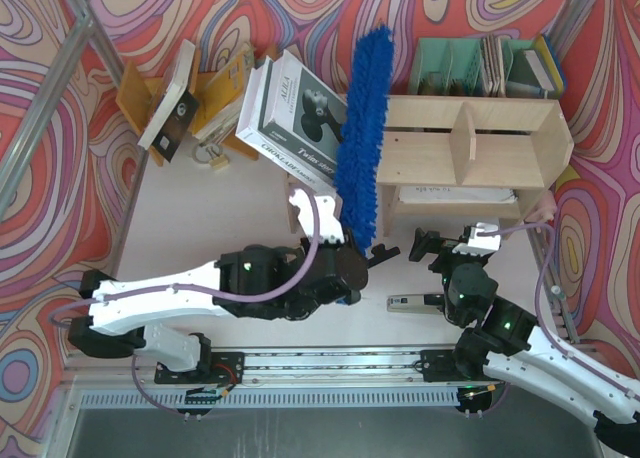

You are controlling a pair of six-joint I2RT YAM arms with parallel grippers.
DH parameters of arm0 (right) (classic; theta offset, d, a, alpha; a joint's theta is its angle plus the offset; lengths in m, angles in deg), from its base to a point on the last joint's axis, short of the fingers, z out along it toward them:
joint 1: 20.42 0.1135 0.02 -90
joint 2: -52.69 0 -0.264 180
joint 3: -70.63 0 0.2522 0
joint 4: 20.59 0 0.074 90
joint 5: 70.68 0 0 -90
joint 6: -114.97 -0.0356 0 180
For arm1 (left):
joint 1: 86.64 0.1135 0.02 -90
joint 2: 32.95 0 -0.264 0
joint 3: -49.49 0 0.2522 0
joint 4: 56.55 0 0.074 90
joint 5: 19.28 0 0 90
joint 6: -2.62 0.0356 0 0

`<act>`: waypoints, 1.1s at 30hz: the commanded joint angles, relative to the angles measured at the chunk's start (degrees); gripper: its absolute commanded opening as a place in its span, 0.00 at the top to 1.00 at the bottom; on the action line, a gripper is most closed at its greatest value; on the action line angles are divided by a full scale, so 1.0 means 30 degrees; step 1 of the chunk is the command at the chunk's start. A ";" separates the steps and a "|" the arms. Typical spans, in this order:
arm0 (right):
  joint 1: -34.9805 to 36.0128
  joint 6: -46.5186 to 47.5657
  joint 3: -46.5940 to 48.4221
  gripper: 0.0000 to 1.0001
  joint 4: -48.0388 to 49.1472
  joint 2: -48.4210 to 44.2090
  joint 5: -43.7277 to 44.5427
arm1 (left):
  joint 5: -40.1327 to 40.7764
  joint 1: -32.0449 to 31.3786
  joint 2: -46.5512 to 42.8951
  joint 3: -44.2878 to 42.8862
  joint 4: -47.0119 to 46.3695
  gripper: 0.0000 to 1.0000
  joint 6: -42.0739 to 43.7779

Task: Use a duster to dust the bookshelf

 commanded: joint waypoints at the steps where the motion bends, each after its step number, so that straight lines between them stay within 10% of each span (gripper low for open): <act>1: 0.0015 -0.1112 0.1103 0.01 -0.1240 0.0030 0.1403 | 0.3216 0.0175 0.1374 -0.4769 0.5732 1.00 0.1319; 18: 0.0000 -0.2008 0.0774 0.01 -0.2141 -0.0953 0.2573 | -0.0343 0.2072 0.9435 -1.5490 1.4209 1.00 0.5026; 33: -0.0003 -0.2077 0.0825 0.01 -0.2077 -0.0247 0.2869 | -0.2759 0.1193 1.1126 -1.7482 1.0957 1.00 0.8848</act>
